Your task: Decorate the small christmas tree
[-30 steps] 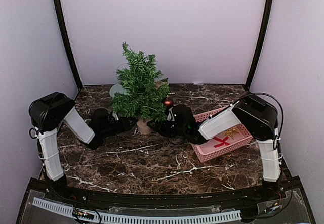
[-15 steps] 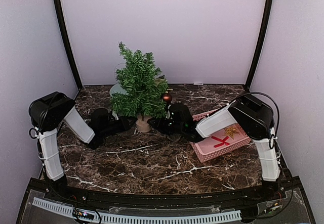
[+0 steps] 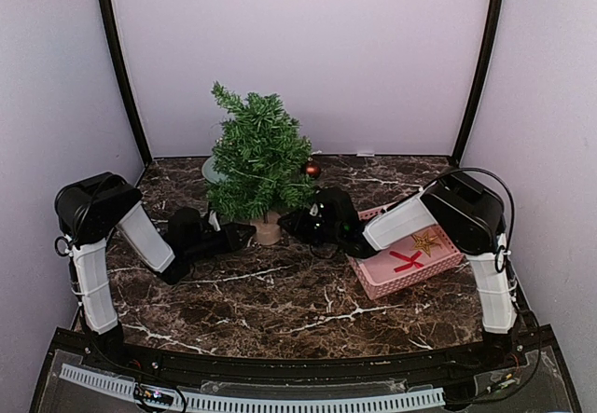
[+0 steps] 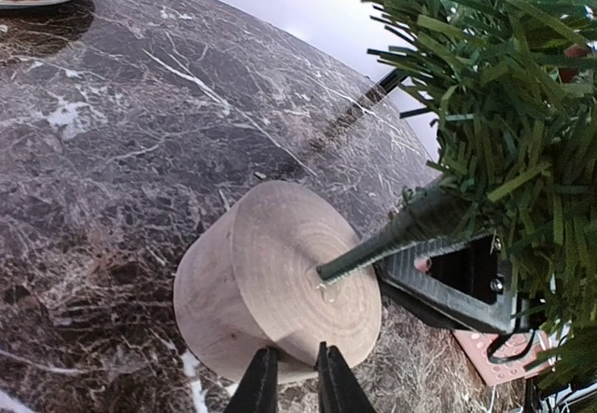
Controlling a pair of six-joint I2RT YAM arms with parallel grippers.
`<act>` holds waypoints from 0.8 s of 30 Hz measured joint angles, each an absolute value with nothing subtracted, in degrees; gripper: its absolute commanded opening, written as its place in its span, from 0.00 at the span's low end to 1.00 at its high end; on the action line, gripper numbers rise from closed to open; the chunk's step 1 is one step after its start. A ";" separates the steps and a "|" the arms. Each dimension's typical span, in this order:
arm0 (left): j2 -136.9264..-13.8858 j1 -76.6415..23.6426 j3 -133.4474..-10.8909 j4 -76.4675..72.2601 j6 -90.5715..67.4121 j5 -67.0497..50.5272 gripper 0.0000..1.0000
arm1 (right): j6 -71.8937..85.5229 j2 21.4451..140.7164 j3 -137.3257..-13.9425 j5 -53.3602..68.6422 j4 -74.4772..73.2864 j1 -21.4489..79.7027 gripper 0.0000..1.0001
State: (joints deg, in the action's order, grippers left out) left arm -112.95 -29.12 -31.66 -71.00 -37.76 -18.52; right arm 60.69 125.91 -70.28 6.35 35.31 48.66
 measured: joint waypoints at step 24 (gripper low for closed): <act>-98.67 -30.37 -19.40 -69.73 -38.96 -9.52 0.37 | 53.69 107.96 -55.37 4.43 36.91 47.24 0.39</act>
State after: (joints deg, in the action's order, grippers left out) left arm -98.67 -30.37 -19.40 -69.73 -38.96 -9.52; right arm 53.69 107.96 -55.37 4.43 36.91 47.24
